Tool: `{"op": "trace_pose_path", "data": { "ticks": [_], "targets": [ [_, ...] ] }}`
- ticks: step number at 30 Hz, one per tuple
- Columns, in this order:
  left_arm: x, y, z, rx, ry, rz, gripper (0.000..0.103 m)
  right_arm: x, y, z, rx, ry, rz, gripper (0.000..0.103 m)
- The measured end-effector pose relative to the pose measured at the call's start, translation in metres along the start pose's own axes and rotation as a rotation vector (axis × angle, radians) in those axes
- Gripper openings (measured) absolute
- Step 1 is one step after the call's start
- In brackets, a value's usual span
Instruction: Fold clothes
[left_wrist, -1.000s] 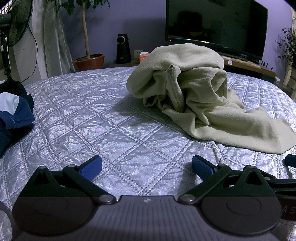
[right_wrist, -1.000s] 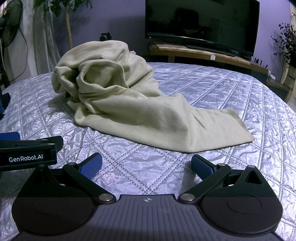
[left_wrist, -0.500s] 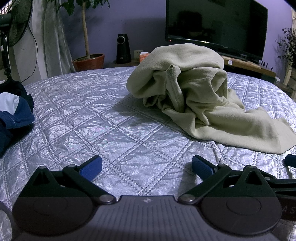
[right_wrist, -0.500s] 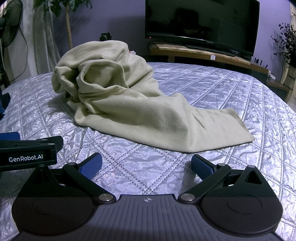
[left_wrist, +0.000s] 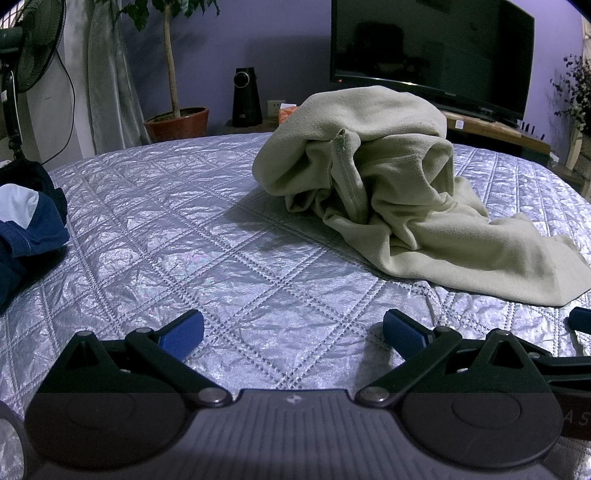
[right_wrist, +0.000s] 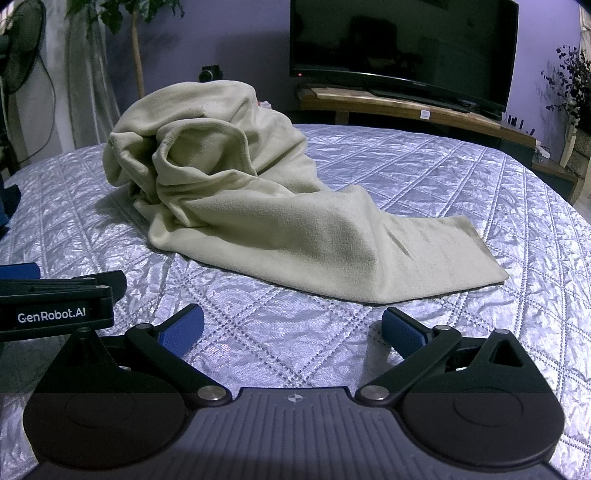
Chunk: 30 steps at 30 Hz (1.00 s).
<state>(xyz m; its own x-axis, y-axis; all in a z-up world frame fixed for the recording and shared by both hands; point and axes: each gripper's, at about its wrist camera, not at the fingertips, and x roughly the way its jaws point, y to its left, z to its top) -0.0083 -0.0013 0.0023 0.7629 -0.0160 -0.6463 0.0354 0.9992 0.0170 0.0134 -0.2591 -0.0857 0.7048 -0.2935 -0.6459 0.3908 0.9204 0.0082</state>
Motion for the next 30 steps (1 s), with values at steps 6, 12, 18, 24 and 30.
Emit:
{"op": "trace_pose_path", "data": {
  "ticks": [6,12,18,24,30],
  "targets": [
    [-0.0006,0.0002,-0.0005,0.0,0.0,-0.001,0.103,-0.0001,0.0,0.0,0.0,0.0,0.0,0.103],
    [-0.0013,0.0004,-0.001,0.001,0.0,-0.001,0.103,-0.0001,-0.0002,0.0002,0.0,0.0,0.0,0.103],
    [-0.0018,0.0009,-0.0015,0.002,0.0,-0.001,0.103,-0.0001,-0.0002,0.0001,-0.001,0.001,0.0,0.103],
    [-0.0005,-0.0017,-0.0001,0.002,0.0,0.002,0.103,0.0001,-0.0002,0.0001,-0.001,0.001,0.0,0.103],
    [0.0003,-0.0065,0.0022,-0.001,-0.001,-0.012,0.103,0.0007,0.0003,0.0001,-0.002,0.001,0.0,0.103]
  ]
}}
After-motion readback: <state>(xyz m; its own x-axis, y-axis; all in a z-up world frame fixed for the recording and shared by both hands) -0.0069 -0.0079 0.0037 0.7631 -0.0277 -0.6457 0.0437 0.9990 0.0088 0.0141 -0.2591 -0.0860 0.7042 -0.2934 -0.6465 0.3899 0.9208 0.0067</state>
